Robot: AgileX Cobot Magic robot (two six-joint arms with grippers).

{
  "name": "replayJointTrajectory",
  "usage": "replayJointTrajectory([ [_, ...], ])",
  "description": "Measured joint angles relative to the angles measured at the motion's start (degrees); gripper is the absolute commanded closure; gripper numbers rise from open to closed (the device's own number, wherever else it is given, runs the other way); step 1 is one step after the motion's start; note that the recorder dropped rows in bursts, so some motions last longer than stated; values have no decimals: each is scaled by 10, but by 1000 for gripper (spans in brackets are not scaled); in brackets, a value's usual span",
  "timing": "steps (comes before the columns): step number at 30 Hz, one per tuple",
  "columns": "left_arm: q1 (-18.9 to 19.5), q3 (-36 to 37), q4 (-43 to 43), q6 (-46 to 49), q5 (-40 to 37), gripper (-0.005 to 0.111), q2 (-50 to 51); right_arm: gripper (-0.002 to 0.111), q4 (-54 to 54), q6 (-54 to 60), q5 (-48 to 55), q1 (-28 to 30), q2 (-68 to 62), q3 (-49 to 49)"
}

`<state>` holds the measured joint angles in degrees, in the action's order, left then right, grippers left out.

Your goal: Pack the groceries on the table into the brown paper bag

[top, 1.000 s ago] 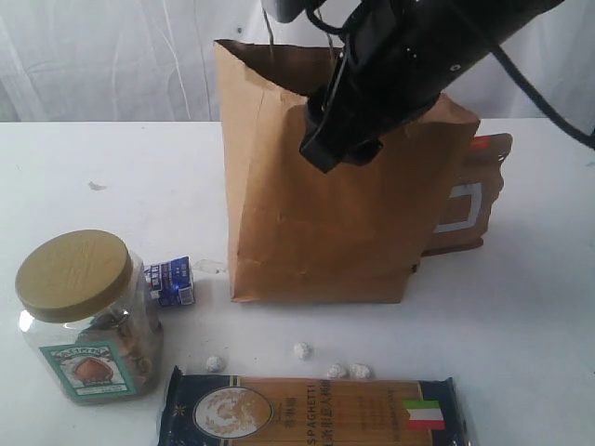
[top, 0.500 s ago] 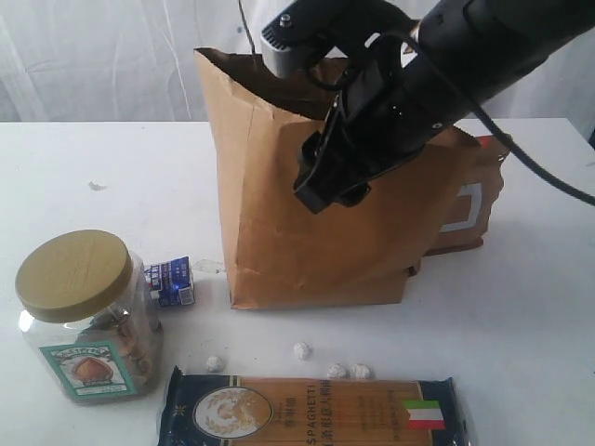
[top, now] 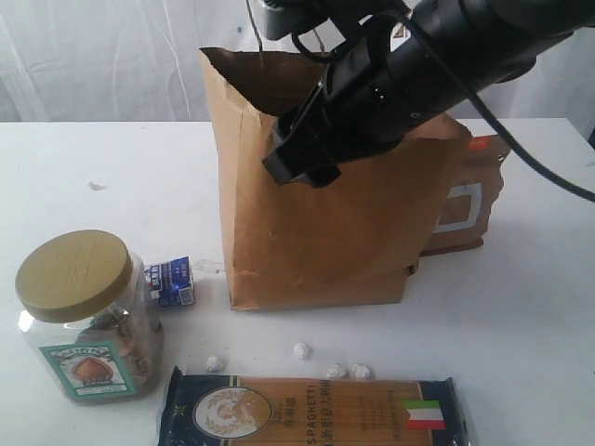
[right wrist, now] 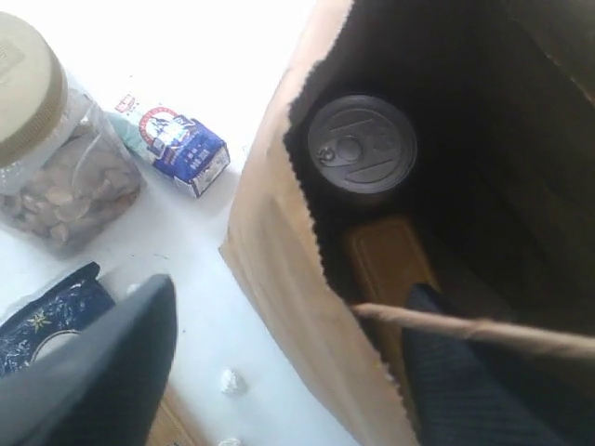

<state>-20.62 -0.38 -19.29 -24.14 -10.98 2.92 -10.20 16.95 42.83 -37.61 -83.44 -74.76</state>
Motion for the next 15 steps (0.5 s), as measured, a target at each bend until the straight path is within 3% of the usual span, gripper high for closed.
replayJointTrajectory([
  [15,0,0,0,0,0,107,0,45,-29,-5,-15,0,23,0],
])
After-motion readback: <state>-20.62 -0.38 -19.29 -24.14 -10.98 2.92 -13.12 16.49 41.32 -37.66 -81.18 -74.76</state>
